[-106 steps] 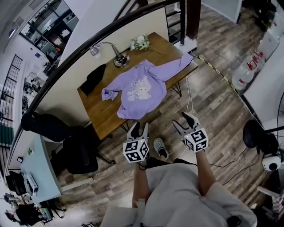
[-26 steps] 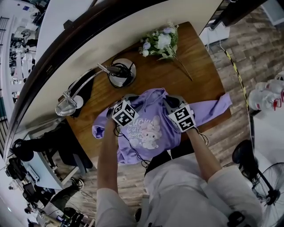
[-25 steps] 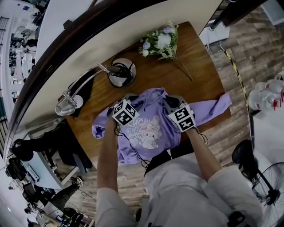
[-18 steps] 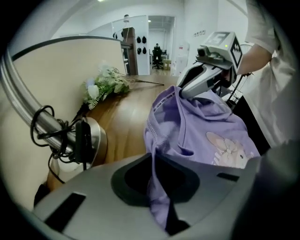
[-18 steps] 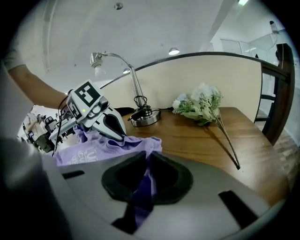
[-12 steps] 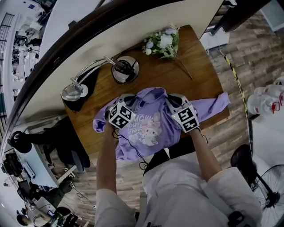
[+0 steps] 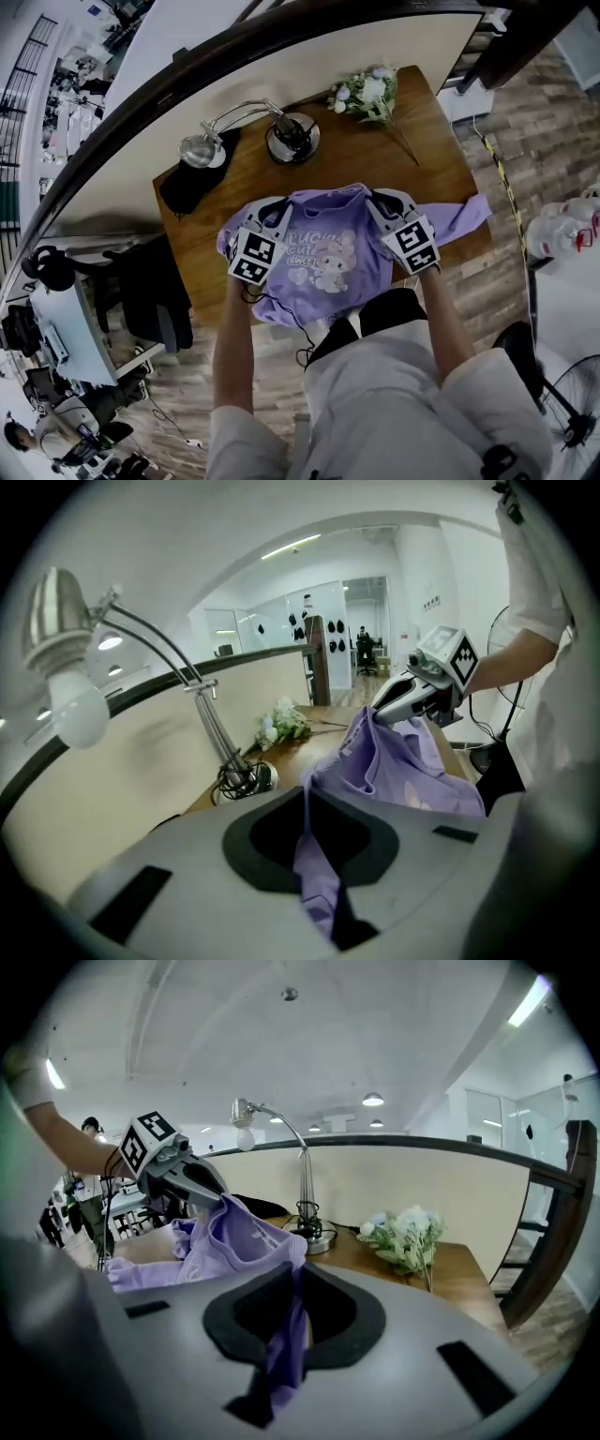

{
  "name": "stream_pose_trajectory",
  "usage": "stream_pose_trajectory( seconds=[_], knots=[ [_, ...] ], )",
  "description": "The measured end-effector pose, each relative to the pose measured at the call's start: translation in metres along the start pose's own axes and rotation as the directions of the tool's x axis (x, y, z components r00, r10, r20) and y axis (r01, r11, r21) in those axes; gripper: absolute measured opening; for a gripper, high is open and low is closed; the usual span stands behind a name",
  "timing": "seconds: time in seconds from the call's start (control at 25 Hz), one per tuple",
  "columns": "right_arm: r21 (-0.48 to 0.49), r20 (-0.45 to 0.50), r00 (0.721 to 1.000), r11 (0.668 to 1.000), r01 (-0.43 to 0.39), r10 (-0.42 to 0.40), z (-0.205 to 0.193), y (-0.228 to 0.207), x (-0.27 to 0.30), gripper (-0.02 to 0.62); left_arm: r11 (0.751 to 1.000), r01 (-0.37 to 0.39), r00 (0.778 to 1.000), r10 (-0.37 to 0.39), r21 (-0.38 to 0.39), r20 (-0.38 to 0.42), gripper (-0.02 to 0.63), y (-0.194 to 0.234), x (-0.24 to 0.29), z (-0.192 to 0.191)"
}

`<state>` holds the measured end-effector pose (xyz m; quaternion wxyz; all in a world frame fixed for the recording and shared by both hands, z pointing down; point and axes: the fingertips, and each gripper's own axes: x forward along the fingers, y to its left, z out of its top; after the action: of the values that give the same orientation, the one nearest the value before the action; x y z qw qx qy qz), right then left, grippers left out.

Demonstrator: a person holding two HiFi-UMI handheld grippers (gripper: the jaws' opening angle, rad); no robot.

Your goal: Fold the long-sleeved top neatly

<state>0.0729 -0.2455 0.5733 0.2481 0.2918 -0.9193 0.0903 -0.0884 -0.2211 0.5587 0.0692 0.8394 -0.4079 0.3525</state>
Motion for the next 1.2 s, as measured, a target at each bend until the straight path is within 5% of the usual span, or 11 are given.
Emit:
stream_pose_trajectory(
  seconds=[0.56, 1.2],
  knots=[
    [-0.274, 0.164, 0.978, 0.958, -0.08, 0.128, 0.098, 0.084, -0.087, 0.04, 0.981, -0.175, 0.961, 0.188, -0.078, 0.203, 0.034, -0.012, -0.162, 0.034],
    [-0.475, 0.39, 0.916, 0.872, 0.117, 0.09, 0.191, 0.192, -0.234, 0.039, 0.963, -0.269, 0.868, 0.247, -0.012, 0.431, 0.032, -0.081, -0.348, 0.092]
  ],
)
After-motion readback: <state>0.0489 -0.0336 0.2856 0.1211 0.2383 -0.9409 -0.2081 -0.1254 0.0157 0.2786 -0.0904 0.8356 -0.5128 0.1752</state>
